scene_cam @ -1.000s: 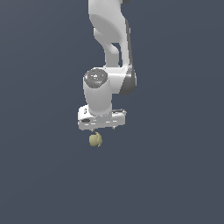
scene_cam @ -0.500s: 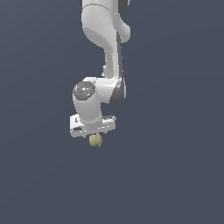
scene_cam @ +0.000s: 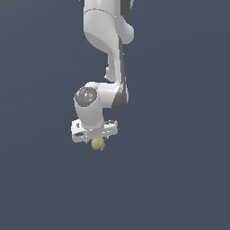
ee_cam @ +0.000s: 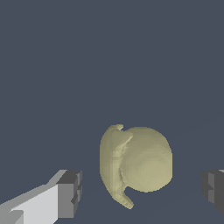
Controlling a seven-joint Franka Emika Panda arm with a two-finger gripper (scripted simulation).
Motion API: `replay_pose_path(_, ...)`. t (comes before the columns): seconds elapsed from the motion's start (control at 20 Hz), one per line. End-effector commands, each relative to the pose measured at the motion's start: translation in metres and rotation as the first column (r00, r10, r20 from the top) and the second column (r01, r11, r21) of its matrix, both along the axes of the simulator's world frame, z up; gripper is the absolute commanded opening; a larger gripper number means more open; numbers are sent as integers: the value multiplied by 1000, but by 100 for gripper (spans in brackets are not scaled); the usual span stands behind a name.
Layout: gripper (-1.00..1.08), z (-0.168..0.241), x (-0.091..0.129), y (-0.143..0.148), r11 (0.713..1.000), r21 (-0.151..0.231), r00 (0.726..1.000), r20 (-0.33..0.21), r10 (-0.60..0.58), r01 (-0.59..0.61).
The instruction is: Pick up the object and move it to a goal position.
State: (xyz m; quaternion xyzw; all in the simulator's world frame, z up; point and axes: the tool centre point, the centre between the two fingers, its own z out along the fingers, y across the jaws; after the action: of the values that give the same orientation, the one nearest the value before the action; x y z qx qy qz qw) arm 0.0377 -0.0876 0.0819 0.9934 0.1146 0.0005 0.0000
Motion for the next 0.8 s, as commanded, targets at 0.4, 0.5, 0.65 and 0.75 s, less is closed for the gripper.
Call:
replay_pose_path(0.4,100,-42,0,0,1000,0,1000,-1,3,-3)
replay_pose_path(0.5,100,-42,0,0,1000,0,1000,-1,3,-3)
replay_pose_path(0.65,-100,-42,0,0,1000,0,1000,-1,3,-3)
replay_pose_path(0.75,-100,-42,0,0,1000,0,1000,-1,3,-3)
